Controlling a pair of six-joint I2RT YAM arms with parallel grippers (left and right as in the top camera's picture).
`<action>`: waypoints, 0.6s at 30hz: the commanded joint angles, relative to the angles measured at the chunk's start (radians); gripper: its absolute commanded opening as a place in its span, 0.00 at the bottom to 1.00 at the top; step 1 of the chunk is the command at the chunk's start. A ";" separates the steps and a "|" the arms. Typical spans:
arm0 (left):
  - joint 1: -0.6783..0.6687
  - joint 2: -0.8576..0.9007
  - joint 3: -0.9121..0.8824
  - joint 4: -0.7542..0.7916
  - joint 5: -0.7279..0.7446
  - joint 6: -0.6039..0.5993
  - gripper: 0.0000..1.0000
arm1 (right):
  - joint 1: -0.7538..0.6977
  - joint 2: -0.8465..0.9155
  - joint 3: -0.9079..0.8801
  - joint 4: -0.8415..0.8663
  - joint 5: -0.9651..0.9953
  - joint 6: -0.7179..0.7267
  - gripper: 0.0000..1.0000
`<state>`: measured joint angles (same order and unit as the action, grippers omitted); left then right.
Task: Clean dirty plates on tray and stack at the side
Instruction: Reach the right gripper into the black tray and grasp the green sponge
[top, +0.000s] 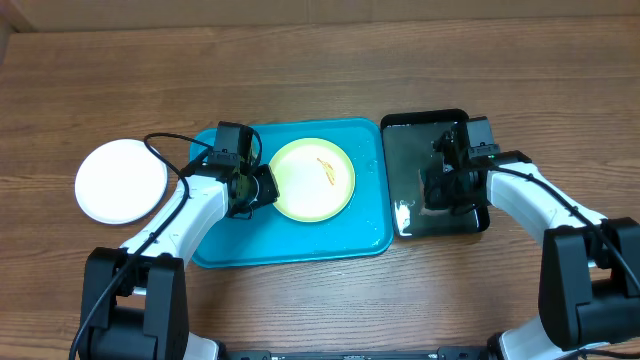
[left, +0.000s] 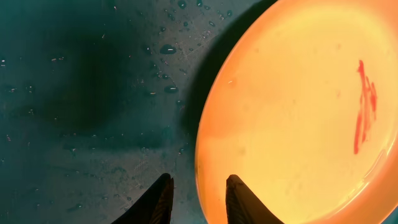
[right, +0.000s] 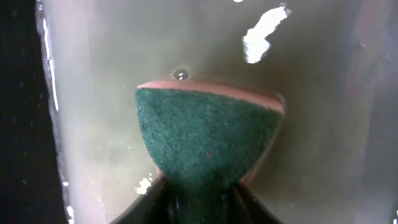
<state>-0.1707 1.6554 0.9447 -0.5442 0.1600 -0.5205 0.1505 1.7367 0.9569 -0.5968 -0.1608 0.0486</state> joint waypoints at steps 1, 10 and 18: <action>-0.006 0.009 0.004 0.006 -0.010 0.019 0.30 | 0.001 0.013 0.002 0.000 -0.012 0.007 0.09; -0.006 0.009 0.004 -0.010 -0.009 0.019 0.28 | 0.001 -0.024 0.187 -0.198 -0.001 0.006 0.04; -0.006 0.009 0.005 -0.001 -0.002 0.018 0.25 | 0.001 -0.024 0.259 -0.278 0.047 0.006 0.04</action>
<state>-0.1707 1.6554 0.9447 -0.5522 0.1600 -0.5205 0.1505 1.7367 1.1900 -0.8680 -0.1375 0.0555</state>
